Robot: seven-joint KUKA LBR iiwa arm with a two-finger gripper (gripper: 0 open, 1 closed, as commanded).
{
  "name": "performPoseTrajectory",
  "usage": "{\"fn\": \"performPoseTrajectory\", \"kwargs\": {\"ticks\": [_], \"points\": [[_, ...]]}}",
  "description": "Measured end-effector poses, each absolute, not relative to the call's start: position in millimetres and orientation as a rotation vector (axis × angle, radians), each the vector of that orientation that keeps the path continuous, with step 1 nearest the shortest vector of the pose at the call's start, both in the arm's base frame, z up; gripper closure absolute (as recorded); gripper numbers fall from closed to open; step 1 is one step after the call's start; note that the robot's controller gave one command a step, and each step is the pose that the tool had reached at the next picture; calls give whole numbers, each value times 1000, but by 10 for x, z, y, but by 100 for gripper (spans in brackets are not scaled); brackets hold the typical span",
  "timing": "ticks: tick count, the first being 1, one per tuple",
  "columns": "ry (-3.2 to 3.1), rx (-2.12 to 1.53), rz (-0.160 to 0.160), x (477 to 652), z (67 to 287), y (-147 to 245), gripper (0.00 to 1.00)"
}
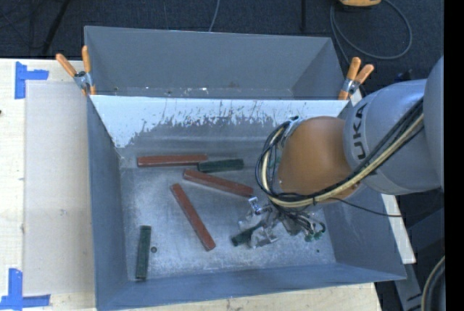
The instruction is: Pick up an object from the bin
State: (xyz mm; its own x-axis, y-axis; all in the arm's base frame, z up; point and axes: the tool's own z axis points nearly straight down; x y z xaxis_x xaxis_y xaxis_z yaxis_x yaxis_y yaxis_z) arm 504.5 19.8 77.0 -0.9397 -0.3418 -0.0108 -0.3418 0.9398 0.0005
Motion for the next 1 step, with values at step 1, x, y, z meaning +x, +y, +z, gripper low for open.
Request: {"fn": "performPoseTrajectory", "kwargs": {"ticks": [1], "points": [[3098,-547,3,5011,861,193,100]]}}
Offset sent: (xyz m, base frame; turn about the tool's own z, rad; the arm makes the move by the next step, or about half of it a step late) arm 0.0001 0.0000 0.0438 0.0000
